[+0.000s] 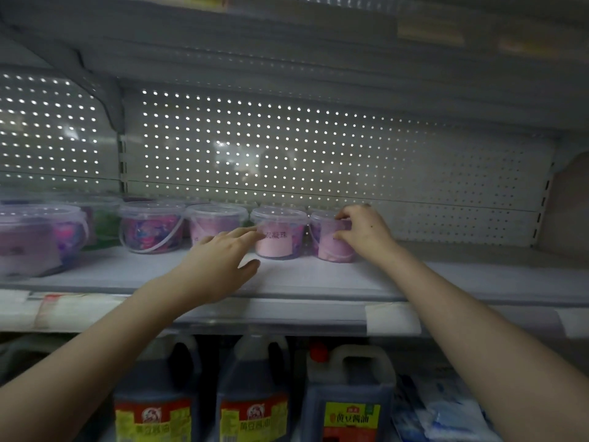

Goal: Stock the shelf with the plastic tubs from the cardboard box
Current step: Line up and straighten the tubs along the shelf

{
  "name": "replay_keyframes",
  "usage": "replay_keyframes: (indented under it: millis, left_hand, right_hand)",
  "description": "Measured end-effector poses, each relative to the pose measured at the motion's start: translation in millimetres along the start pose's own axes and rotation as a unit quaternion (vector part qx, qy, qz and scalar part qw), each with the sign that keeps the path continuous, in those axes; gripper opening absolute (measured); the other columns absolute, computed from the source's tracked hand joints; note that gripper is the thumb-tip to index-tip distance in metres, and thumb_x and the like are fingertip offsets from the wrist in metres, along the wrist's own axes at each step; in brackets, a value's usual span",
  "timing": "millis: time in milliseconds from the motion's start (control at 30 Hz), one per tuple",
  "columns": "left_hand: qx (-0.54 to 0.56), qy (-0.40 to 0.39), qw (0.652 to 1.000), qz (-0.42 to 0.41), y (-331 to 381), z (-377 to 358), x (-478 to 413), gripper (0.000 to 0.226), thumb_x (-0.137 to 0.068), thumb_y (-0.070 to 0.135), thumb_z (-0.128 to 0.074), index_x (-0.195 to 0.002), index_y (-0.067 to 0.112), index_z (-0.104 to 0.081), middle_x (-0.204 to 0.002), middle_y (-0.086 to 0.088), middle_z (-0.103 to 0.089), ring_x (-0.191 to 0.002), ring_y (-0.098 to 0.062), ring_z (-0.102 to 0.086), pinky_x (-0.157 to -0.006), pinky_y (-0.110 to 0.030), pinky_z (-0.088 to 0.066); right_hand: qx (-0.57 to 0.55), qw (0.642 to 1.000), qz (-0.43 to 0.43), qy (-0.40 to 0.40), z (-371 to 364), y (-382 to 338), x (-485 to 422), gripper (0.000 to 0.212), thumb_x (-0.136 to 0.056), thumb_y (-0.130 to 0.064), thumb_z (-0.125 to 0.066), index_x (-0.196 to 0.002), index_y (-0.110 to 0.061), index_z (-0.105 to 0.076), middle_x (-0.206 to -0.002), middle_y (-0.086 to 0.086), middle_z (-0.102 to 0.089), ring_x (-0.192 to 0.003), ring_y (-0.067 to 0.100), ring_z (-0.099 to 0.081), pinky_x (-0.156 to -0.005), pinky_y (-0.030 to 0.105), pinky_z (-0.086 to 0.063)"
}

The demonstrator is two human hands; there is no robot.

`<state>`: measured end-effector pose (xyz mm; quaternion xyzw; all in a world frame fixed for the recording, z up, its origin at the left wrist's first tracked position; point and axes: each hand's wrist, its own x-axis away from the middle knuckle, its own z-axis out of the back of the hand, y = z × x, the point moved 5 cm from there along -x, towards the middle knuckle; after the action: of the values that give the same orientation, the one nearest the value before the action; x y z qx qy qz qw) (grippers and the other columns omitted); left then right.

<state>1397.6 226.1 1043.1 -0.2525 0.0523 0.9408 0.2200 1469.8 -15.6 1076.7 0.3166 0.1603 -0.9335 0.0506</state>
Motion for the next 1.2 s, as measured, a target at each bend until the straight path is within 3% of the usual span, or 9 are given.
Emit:
replay_keyframes:
  millis: [100,267,633,800,1033,1200]
  left_hand:
    - [-0.003,0.011,1.000,0.016,-19,8,22,0.047,-0.096,0.039,-0.042,-0.141,0.027,-0.034,-0.147,0.009,-0.036,-0.129,-0.017,-0.042,-0.101,-0.033,-0.031]
    - [0.007,0.041,0.999,0.018,-41,22,63,0.041,-0.096,0.037,-0.043,-0.135,0.027,-0.043,-0.136,0.006,-0.047,-0.123,-0.018,-0.046,-0.099,-0.033,-0.032]
    - [-0.041,0.064,0.995,0.065,-150,73,164,0.036,-0.093,0.033,-0.050,-0.128,0.023,-0.052,-0.124,0.000,-0.054,-0.113,-0.026,-0.052,-0.094,-0.039,-0.037]
    - [-0.048,0.059,0.993,0.087,-196,87,199,0.036,-0.094,0.033,-0.048,-0.129,0.024,-0.050,-0.126,0.002,-0.052,-0.115,-0.024,-0.051,-0.093,-0.037,-0.036]
    - [-0.051,0.055,0.991,0.107,-252,91,231,0.050,-0.088,0.047,-0.026,-0.123,0.026,-0.054,-0.119,0.006,-0.056,-0.108,-0.020,-0.056,-0.087,-0.033,-0.038]
    - [-0.039,0.052,0.992,0.109,-271,90,238,0.066,-0.081,0.052,-0.012,-0.126,0.027,-0.052,-0.124,0.007,-0.053,-0.112,-0.019,-0.053,-0.091,-0.034,-0.038]
  right_hand:
    - [-0.010,0.999,0.012,0.037,10,-21,10,0.045,-0.072,-0.027,-0.076,-0.116,-0.023,-0.064,-0.116,0.010,-0.064,-0.109,0.030,-0.056,-0.093,0.036,-0.046]
    - [-0.118,0.985,0.081,0.091,16,-87,36,0.030,-0.082,-0.015,-0.068,-0.111,-0.015,-0.066,-0.113,0.003,-0.067,-0.108,0.021,-0.059,-0.096,0.035,-0.045]
    - [-0.178,0.975,0.131,-0.013,-47,-251,76,0.027,-0.085,-0.013,-0.063,-0.111,-0.016,-0.067,-0.112,0.002,-0.067,-0.110,0.020,-0.057,-0.098,0.038,-0.044]
    - [-0.186,0.970,0.156,-0.022,-65,-315,81,0.030,-0.086,-0.015,-0.064,-0.116,-0.017,-0.064,-0.115,0.000,-0.065,-0.107,0.016,-0.058,-0.097,0.035,-0.045]
    - [-0.179,0.965,0.192,-0.024,-88,-391,85,0.032,-0.086,-0.023,-0.065,-0.118,-0.021,-0.061,-0.115,0.001,-0.061,-0.107,0.018,-0.053,-0.097,0.036,-0.043]
    - [-0.126,0.967,0.220,-0.012,-100,-417,84,0.042,-0.087,-0.028,-0.065,-0.127,-0.021,-0.055,-0.131,-0.004,-0.055,-0.126,0.015,-0.044,-0.110,0.036,-0.030]
